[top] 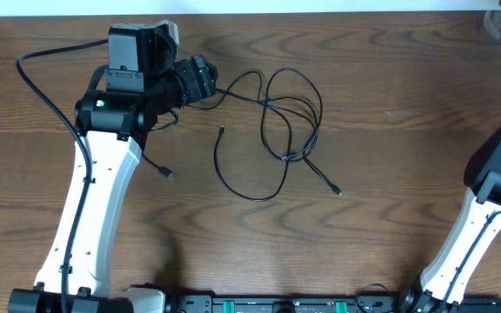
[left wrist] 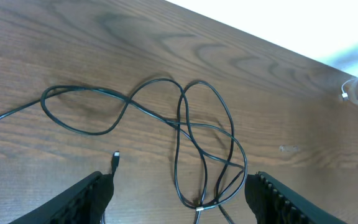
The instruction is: Untangle cables
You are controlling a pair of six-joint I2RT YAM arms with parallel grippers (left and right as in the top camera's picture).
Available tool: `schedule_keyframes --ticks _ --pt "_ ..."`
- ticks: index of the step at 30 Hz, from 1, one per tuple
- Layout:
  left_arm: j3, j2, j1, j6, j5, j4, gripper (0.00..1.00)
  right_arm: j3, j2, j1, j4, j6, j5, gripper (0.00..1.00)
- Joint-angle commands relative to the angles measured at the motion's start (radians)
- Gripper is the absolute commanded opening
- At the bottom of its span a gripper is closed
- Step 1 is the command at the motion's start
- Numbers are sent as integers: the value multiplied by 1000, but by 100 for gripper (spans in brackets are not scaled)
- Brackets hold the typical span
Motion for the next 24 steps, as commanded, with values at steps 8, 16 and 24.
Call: schedule_keyframes --ticks 8,16,24 --pt "20 -2 -1 24 -14 14 73 13 -11 -45 -138 117 -83 99" --pt "20 -2 -1 24 -14 14 73 13 -158 -68 -341 154 -399 99" --pt "20 -2 -1 70 -14 -21 73 12 -328 -42 -657 155 -672 99"
